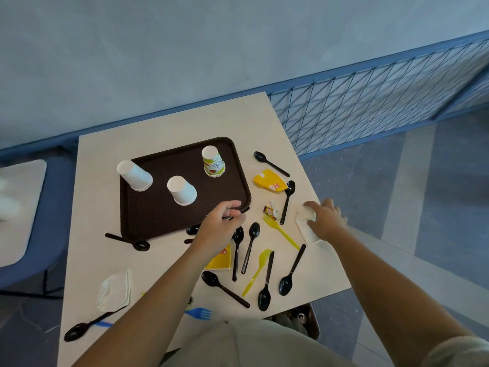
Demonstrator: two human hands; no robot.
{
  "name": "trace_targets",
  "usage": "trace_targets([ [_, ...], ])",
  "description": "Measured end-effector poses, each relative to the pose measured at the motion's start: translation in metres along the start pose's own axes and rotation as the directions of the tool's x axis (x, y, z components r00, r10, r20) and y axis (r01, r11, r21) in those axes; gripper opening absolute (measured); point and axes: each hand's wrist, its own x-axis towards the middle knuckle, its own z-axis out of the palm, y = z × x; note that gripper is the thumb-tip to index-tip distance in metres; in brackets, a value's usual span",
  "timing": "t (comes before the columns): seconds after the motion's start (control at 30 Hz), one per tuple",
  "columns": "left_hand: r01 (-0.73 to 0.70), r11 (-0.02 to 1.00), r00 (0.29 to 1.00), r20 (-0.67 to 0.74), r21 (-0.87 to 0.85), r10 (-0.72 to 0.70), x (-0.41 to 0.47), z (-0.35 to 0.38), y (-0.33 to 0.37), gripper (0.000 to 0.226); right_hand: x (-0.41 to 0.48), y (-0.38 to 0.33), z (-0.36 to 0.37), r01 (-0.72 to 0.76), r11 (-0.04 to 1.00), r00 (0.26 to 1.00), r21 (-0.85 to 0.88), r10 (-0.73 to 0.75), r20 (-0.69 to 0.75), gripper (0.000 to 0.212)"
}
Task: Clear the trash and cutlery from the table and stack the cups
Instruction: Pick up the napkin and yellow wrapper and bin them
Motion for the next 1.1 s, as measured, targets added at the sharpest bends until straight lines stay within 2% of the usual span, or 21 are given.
trace_targets([
  [0.17,-0.004,1.000,1.000,0.003,0.029,0.004,0.005,0.001,0.003,0.033,0.003,0.005,-0.002,-0.013,0.997,1.000,0.075,0.013,-0.005,0.044],
  [0.3,0.007,1.000,1.000,0.011,0.024,-0.007,0.007,0.002,0.006,0.034,0.000,0.004,-0.010,-0.083,0.933,0.997,0.350,0.074,0.037,0.028],
  [0.37,0.006,1.000,1.000,0.010,0.024,-0.006,0.007,0.003,0.007,0.034,-0.002,0.004,-0.019,-0.067,0.893,0.997,0.444,0.072,0.007,0.025],
  [0.53,0.010,1.000,1.000,-0.002,0.015,-0.009,0.004,0.005,0.008,0.040,-0.022,-0.019,-0.045,0.079,0.727,0.982,0.682,0.063,-0.180,0.027],
  [0.67,0.025,0.998,1.000,0.001,-0.053,-0.025,0.003,0.008,0.012,0.048,-0.045,-0.061,-0.061,0.162,0.587,0.981,0.793,-0.007,-0.195,0.027],
  [0.87,0.091,0.978,0.996,0.034,-0.190,-0.087,0.003,0.001,0.016,0.041,-0.071,-0.120,-0.056,0.149,0.433,0.983,0.889,-0.158,-0.088,0.033],
  [0.97,0.078,0.973,0.997,0.004,-0.219,-0.079,0.005,-0.002,0.008,0.040,-0.076,-0.140,-0.047,0.119,0.433,0.980,0.894,-0.199,-0.034,0.036],
  [1.1,0.060,0.987,0.994,-0.083,-0.146,-0.072,0.005,-0.010,-0.001,0.031,-0.069,-0.156,-0.038,0.070,0.458,0.961,0.886,-0.268,0.062,0.047],
])
